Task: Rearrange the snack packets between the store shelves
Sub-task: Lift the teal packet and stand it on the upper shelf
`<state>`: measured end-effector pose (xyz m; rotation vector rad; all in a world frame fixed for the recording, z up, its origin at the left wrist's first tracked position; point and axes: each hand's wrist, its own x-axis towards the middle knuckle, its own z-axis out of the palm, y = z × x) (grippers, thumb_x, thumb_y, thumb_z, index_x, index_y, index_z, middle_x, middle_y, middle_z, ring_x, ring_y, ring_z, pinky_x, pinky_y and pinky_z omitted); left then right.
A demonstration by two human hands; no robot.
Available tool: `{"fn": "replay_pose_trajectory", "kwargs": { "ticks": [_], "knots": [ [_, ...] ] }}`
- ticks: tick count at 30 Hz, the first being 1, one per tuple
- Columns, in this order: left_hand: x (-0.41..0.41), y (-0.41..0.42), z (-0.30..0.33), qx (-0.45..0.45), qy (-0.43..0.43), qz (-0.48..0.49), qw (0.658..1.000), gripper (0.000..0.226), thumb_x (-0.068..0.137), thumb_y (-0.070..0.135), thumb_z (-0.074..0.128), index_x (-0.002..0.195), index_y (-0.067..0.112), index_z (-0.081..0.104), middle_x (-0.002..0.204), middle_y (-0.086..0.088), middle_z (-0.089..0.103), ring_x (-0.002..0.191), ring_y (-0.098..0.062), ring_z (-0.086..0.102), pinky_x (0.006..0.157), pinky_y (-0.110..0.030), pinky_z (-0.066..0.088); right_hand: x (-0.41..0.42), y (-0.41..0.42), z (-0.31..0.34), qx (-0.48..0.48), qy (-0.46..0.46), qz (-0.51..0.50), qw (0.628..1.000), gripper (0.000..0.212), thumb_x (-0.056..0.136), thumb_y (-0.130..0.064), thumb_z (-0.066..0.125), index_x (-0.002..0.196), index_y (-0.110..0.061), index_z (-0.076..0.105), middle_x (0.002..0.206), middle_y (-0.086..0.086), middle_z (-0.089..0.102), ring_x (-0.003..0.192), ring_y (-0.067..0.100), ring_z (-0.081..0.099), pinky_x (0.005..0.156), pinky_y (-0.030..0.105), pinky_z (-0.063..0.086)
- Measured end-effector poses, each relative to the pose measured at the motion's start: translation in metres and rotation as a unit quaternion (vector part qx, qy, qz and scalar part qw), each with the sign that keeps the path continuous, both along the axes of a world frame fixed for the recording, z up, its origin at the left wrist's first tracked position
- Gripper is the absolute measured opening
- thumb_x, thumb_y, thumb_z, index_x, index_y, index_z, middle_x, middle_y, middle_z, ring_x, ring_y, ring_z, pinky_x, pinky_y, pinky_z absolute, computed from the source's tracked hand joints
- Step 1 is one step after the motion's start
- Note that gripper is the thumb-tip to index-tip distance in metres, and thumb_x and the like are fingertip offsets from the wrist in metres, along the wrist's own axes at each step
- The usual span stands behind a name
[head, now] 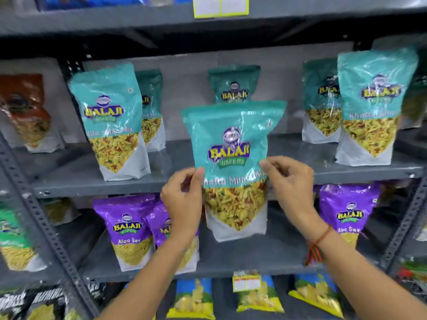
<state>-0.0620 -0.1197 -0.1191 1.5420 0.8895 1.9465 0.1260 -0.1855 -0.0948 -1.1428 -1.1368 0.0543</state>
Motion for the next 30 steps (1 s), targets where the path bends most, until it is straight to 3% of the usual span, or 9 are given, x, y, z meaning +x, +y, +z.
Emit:
{"fn": "replay_pose_trajectory", "kwargs": {
  "ticks": [3,6,12,15,20,23,25,27,30],
  "knots": [
    [0.011,0.032,0.052,0.017,-0.031,-0.020,0.999,0.011,0.081,0.029,0.072,0.073,0.035,0.070,0.058,0.021,0.066,0.059,0.007,0.055,0.063,-0.019,0.047,0.007,0.028,0.049,0.050,-0.010,-0.009,0.999,0.012,0.082,-0.021,0.071,0.077,-0.012,0.076,0.069,-0.003,0.071,0.063,0.000,0.059,0.066,0.024,0.050],
    [0.023,0.060,0.087,0.035,-0.031,-0.020,0.999,0.007,0.084,0.021,0.071,0.079,0.026,0.071,0.063,0.018,0.064,0.056,0.008,0.055,0.061,-0.015,0.045,0.017,0.059,0.078,0.077,-0.018,-0.023,0.997,0.014,0.082,-0.021,0.071,0.075,-0.011,0.076,0.067,-0.001,0.071,0.063,0.006,0.060,0.066,0.031,0.052],
    [0.039,0.114,0.098,0.024,0.003,0.019,1.000,0.011,0.085,0.025,0.071,0.086,0.015,0.076,0.070,0.008,0.069,0.064,-0.004,0.059,0.070,-0.033,0.052,0.034,0.117,0.082,0.049,-0.021,-0.030,0.998,0.019,0.080,-0.024,0.071,0.071,-0.008,0.076,0.066,0.006,0.075,0.064,0.020,0.068,0.068,0.045,0.057],
    [0.042,0.127,0.091,0.010,0.014,0.032,0.999,0.004,0.085,0.025,0.071,0.082,0.022,0.073,0.070,0.009,0.068,0.066,-0.005,0.061,0.073,-0.038,0.055,0.037,0.134,0.072,0.018,-0.021,-0.033,0.999,0.019,0.082,-0.026,0.071,0.073,-0.010,0.077,0.068,0.004,0.076,0.070,0.020,0.071,0.071,0.044,0.058],
    [0.041,0.134,0.077,0.003,0.029,0.024,0.999,0.010,0.085,0.027,0.071,0.076,0.031,0.068,0.071,0.014,0.068,0.062,0.010,0.061,0.066,-0.026,0.048,0.040,0.145,0.055,-0.003,-0.012,-0.005,1.000,0.016,0.085,-0.029,0.070,0.080,-0.016,0.077,0.074,-0.003,0.075,0.078,0.016,0.072,0.076,0.040,0.058],
    [0.037,0.135,0.073,-0.014,0.034,-0.009,0.999,0.006,0.085,0.033,0.071,0.088,0.028,0.071,0.080,0.012,0.072,0.069,0.010,0.063,0.075,-0.026,0.054,0.043,0.145,0.048,-0.016,0.003,0.060,0.998,0.007,0.087,-0.034,0.068,0.086,-0.029,0.072,0.087,-0.009,0.076,0.085,0.013,0.071,0.075,0.026,0.057],
    [0.030,0.137,0.066,-0.058,0.050,-0.046,0.996,0.031,0.079,0.048,0.071,0.099,0.025,0.070,0.089,0.012,0.073,0.076,0.011,0.064,0.081,-0.023,0.052,0.049,0.146,0.038,-0.077,0.012,0.108,0.991,0.037,0.077,-0.049,0.072,0.108,-0.029,0.068,0.103,-0.009,0.072,0.095,0.009,0.068,0.081,0.019,0.054],
    [0.018,0.140,0.052,-0.123,0.114,-0.068,0.983,0.066,0.066,0.071,0.068,0.115,0.027,0.063,0.098,0.011,0.072,0.086,0.007,0.064,0.086,-0.025,0.049,0.060,0.146,0.023,-0.164,-0.023,0.146,0.975,0.078,0.060,-0.063,0.078,0.127,-0.031,0.054,0.118,-0.009,0.067,0.105,0.007,0.066,0.090,0.026,0.054],
    [0.003,0.140,0.027,-0.198,0.232,-0.129,0.944,0.086,0.045,0.075,0.073,0.119,0.036,0.052,0.102,0.009,0.072,0.094,-0.004,0.067,0.085,-0.025,0.049,0.066,0.139,0.007,-0.272,-0.128,0.171,0.938,0.086,0.060,-0.054,0.084,0.133,-0.032,0.044,0.123,-0.011,0.065,0.108,0.004,0.064,0.096,0.029,0.053]
  ]
}}
